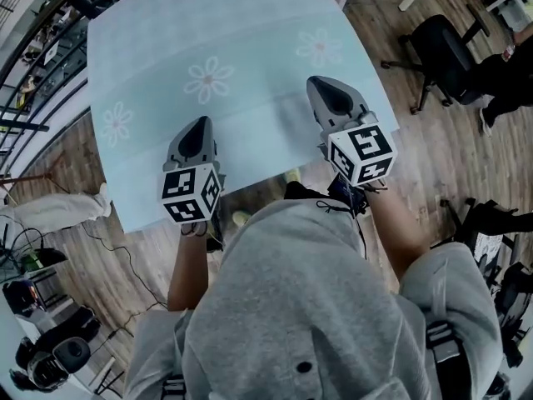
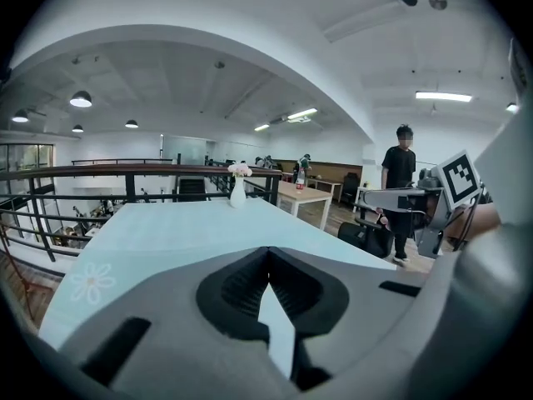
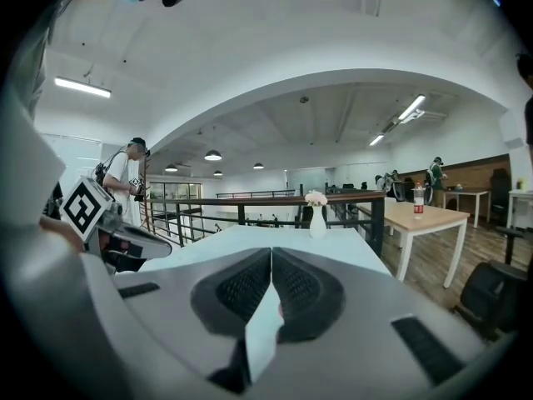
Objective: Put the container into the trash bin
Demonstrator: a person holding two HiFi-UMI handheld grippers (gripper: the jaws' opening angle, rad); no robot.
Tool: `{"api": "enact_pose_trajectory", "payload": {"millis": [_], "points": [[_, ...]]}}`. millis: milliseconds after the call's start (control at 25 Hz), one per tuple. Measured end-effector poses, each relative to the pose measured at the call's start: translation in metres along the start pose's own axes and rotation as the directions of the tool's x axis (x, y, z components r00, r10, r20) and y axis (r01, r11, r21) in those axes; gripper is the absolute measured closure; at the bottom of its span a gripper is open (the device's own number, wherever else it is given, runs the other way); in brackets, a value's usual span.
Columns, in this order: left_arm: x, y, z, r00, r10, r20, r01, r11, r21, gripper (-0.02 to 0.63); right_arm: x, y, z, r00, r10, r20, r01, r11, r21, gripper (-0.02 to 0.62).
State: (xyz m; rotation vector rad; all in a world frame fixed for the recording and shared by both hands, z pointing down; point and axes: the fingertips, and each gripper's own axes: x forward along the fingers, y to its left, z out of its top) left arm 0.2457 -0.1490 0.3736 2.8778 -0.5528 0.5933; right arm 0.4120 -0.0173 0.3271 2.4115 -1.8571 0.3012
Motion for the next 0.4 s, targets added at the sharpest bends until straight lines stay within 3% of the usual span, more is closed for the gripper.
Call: {"api": "enact_pose_trajectory", "payload": {"millis": [400], "points": [[0.024, -0.009, 0.003, 1.000, -0.004, -0.015, 0.004, 1.000, 0.004, 0.586, 0.009, -0.026, -0.004, 1.000, 0.000, -0.001, 0.000, 1.000, 0.010, 0.568]]}}
